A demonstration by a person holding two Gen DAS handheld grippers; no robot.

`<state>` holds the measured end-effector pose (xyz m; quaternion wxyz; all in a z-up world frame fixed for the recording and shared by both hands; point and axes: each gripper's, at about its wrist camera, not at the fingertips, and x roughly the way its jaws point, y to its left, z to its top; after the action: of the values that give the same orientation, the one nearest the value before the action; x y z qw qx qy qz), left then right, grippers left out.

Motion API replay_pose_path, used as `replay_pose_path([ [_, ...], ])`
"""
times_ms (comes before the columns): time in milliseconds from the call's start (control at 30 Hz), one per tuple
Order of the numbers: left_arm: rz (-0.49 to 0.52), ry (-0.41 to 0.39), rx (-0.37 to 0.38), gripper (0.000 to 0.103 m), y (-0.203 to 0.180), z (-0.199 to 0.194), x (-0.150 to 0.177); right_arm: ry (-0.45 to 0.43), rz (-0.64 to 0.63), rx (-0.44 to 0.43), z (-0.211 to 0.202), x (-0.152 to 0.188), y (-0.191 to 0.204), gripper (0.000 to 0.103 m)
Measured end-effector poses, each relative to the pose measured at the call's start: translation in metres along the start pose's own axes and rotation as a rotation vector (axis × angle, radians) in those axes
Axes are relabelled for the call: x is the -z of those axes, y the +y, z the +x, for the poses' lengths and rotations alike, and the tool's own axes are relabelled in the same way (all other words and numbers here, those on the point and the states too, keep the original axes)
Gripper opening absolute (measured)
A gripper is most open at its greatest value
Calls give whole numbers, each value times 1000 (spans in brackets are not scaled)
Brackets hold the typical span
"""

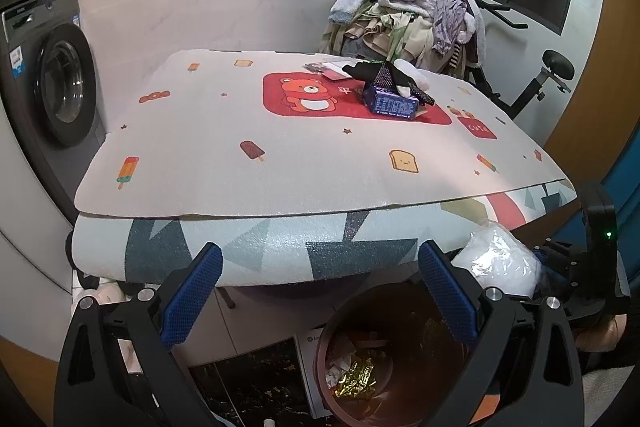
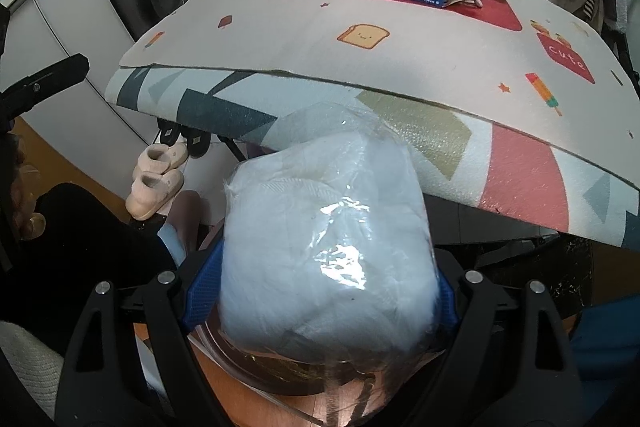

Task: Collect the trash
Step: 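Open both tools to drop the two bags into the bin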

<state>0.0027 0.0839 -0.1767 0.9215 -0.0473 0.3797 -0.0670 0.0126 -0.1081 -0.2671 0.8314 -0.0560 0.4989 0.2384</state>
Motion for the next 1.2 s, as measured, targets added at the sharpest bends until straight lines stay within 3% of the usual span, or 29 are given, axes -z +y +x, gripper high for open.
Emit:
replay_pose_path([
  [100,-5,3,-1,96,1,1,0,7,3,7,2,1,0,85],
  [233,-16,7,-1,96,1,1,1,-13,16,1,-1,1,-1,97],
  [867,-9,-3,-1,96,1,0,0,-63,46,56,-14,-9,-12,97],
  [1200,-28,-48,33,96,-7,-17,-8,-128,28,108,-48,-18,-20,97],
])
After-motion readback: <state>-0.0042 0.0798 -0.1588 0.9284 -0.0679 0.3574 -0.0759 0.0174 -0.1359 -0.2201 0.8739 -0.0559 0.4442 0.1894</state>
